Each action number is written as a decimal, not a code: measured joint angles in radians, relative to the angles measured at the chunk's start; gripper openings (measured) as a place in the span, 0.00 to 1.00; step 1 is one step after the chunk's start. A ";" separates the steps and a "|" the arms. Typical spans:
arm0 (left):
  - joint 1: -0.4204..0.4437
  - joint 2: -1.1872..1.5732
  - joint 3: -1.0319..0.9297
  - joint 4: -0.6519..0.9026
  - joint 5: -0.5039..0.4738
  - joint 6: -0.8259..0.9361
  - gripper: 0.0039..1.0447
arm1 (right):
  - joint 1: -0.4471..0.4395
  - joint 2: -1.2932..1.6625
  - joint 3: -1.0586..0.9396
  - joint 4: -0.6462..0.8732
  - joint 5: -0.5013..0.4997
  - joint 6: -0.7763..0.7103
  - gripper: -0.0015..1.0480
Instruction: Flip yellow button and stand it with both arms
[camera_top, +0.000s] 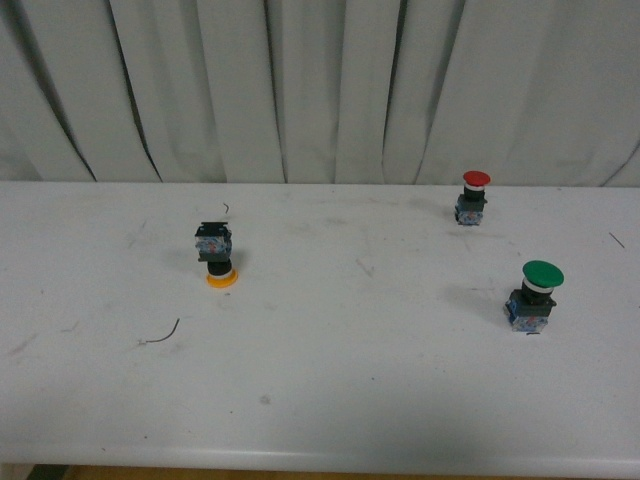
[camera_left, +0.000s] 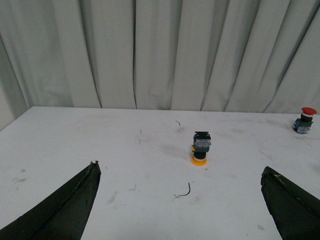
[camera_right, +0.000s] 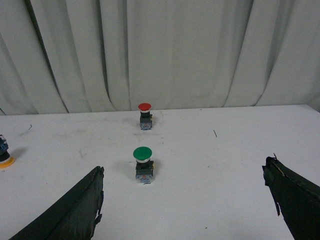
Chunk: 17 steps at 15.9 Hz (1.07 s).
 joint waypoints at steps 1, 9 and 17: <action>0.000 0.000 0.000 0.000 0.000 0.000 0.94 | 0.000 0.000 0.000 0.000 0.000 0.000 0.94; 0.000 0.000 0.000 0.000 0.000 0.000 0.94 | 0.000 0.000 0.000 0.000 0.000 0.000 0.94; 0.003 0.349 0.152 0.050 -0.024 -0.164 0.94 | 0.000 0.000 0.000 0.000 0.000 0.000 0.94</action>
